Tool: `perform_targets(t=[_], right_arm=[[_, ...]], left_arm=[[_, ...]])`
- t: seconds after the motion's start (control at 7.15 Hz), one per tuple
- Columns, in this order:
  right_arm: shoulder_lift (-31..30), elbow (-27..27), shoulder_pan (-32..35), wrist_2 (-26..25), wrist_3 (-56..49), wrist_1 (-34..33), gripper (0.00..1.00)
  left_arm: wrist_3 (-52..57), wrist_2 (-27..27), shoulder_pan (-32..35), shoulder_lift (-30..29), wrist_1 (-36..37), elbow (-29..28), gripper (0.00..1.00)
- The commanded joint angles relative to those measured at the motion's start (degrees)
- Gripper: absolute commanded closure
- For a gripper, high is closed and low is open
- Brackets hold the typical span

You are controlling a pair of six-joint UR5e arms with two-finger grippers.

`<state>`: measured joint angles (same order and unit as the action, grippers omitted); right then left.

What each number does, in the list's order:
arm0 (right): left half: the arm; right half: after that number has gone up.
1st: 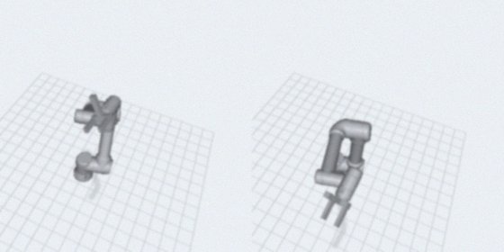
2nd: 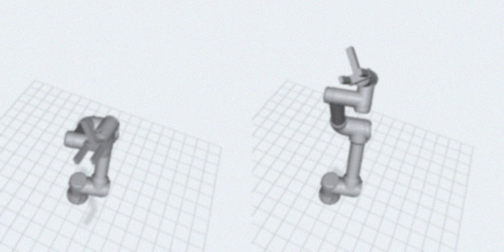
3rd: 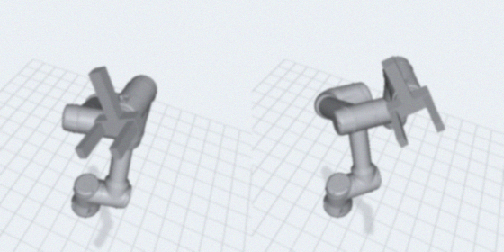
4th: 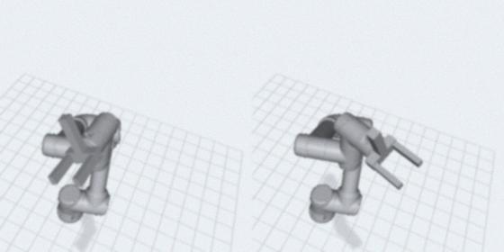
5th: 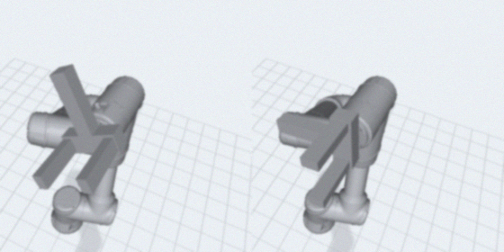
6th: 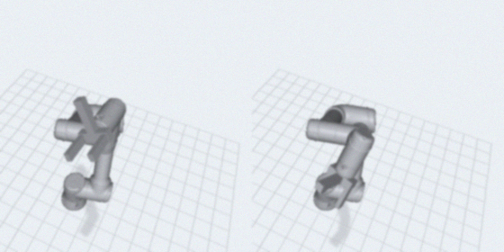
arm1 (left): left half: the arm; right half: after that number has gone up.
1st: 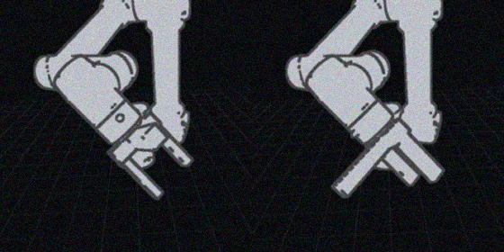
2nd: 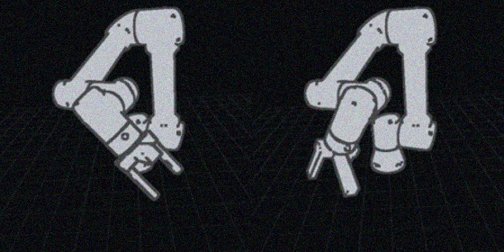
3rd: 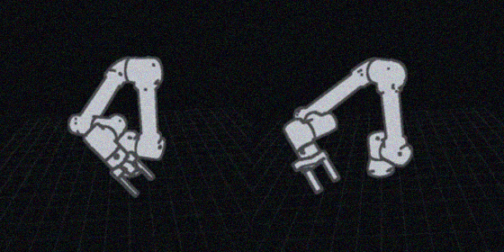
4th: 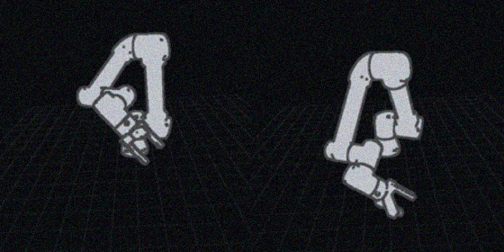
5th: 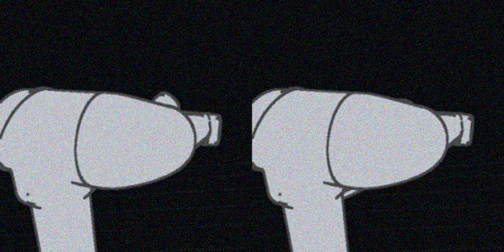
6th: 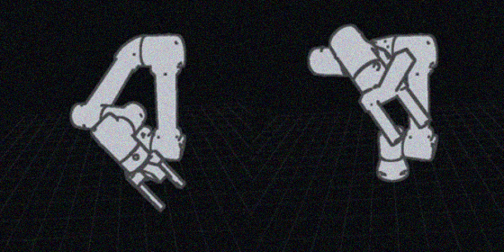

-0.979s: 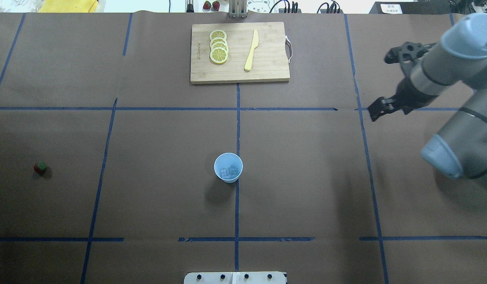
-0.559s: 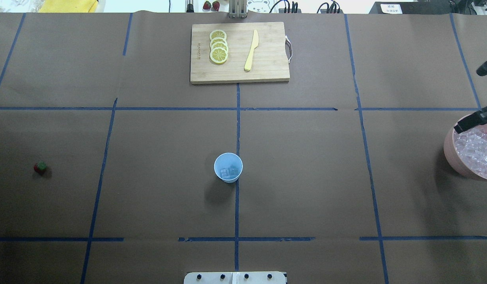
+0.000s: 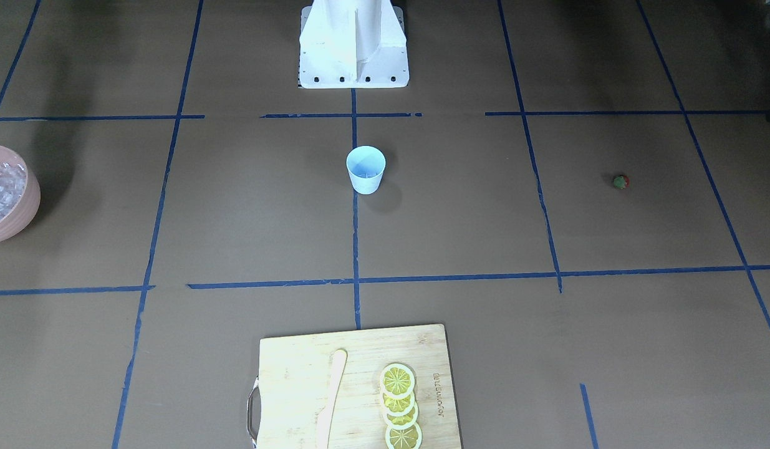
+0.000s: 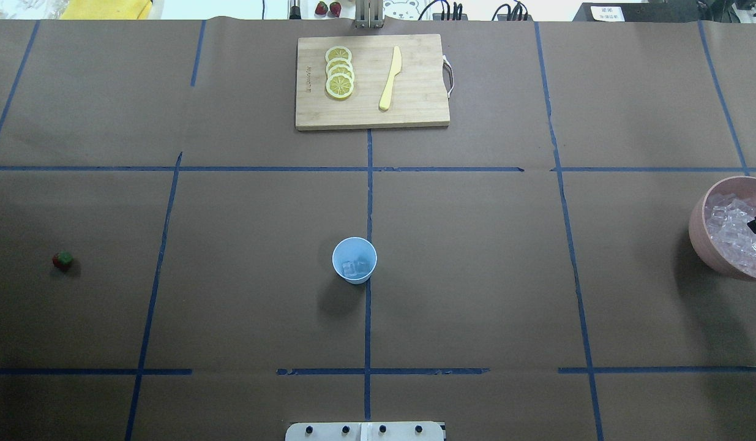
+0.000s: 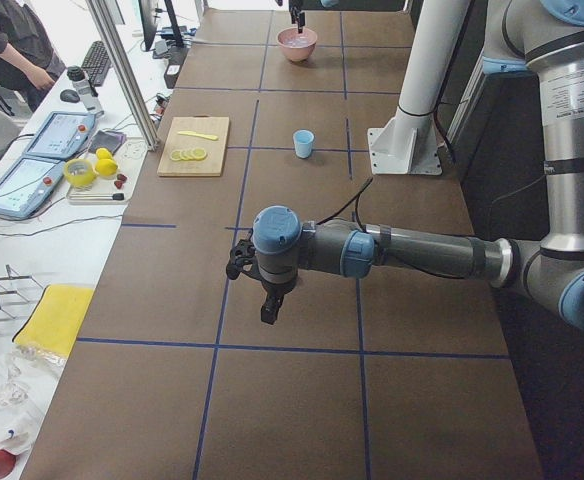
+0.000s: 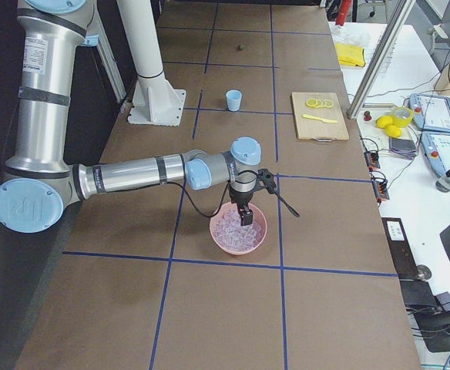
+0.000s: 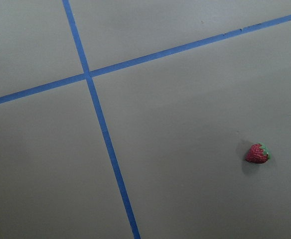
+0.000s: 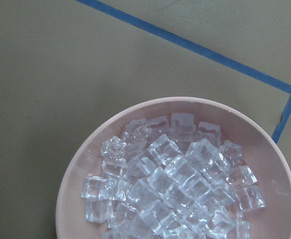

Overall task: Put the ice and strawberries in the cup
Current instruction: 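Lower the right gripper into the bowl and grasp a third ice cube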

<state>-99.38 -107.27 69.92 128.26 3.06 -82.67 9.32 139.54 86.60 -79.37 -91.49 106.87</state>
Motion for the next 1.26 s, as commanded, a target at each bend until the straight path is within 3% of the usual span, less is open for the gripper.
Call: perform_targets(t=[0.0, 0.56, 1.12], right_arm=[[-0.3, 1.3, -0.1, -0.5, 0.0, 0.1, 0.02], [-0.7, 7.2, -1.4, -0.5, 6.2, 11.3, 0.03], [-2.7, 6.8, -3.2, -0.4, 7.6, 11.8, 0.08]], left_arm=[[0.0, -0.1, 0.0, 0.0, 0.0, 0.0, 0.00], [0.1, 0.0, -0.1, 0.0, 0.0, 0.2, 0.00], [0.1, 0.0, -0.2, 0.0, 0.0, 0.2, 0.00]])
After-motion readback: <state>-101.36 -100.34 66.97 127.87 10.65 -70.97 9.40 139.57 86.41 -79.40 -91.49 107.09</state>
